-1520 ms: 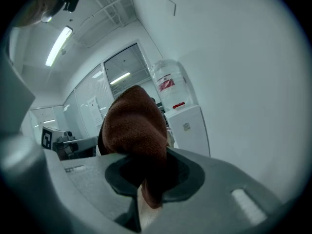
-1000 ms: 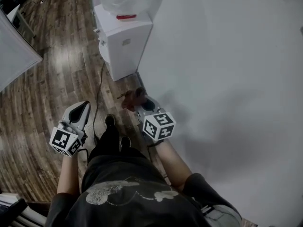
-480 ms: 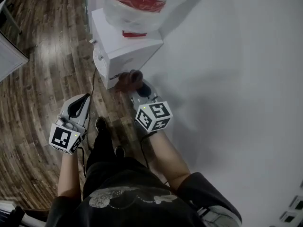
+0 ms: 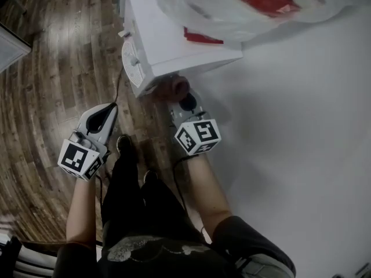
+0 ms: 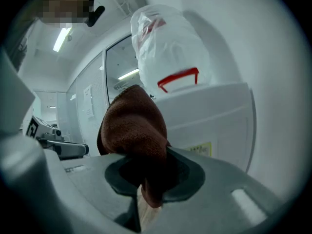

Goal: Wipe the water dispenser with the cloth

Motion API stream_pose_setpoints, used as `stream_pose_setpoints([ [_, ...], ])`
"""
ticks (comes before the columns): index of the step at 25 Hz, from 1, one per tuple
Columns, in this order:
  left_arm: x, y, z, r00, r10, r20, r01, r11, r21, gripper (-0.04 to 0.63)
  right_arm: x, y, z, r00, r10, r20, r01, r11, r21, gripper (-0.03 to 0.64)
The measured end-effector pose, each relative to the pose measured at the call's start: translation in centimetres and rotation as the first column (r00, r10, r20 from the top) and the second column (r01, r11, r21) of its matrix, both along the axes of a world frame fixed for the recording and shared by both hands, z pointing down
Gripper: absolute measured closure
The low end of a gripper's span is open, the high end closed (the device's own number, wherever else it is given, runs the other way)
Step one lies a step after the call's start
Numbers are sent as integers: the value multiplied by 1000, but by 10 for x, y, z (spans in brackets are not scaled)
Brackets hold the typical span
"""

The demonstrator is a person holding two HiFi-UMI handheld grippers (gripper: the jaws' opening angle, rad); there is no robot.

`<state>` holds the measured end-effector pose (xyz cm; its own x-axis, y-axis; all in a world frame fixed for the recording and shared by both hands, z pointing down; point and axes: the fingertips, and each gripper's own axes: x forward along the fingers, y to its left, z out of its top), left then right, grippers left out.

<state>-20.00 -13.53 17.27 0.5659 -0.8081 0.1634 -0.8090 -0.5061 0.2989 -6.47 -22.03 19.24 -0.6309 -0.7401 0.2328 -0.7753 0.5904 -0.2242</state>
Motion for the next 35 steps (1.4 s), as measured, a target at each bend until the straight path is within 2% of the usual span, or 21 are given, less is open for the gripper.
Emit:
stream_pose_setpoints([
  [7, 5, 10, 135, 1000, -31, -5, 30, 997, -74, 580, 5, -2, 143, 999, -30, -38, 28, 999, -31, 557],
  [14, 9, -7, 262, 1000, -2, 31, 4, 999, -52, 578, -3, -3, 297, 996, -77, -52, 72, 994, -78, 555],
  [18, 17, -15, 329, 995, 34, 89, -31, 999, -38, 579, -9, -7, 379, 995, -99, -3, 98, 989, -108, 554],
  [21, 26, -19, 375, 997, 56, 50, -54, 998, -32, 578, -7, -9, 425, 991, -129, 22, 130, 987, -92, 554],
  [24, 31, -22, 419, 998, 60, 34, -58, 997, -46, 580, -4, -12, 476, 990, -142, -19, 139, 985, -106, 554],
  [26, 31, -23, 448, 997, 55, 54, -52, 998, -47, 580, -5, -13, 501, 986, -163, -23, 160, 983, -85, 554],
  [31, 32, -25, 493, 996, 42, 73, -37, 997, -63, 578, -4, -13, 524, 983, -167, 80, 169, 986, -12, 554],
  [35, 35, -25, 504, 997, 27, 73, -22, 997, -73, 578, -3, -13, 541, 988, -133, 82, 137, 990, -38, 554],
])
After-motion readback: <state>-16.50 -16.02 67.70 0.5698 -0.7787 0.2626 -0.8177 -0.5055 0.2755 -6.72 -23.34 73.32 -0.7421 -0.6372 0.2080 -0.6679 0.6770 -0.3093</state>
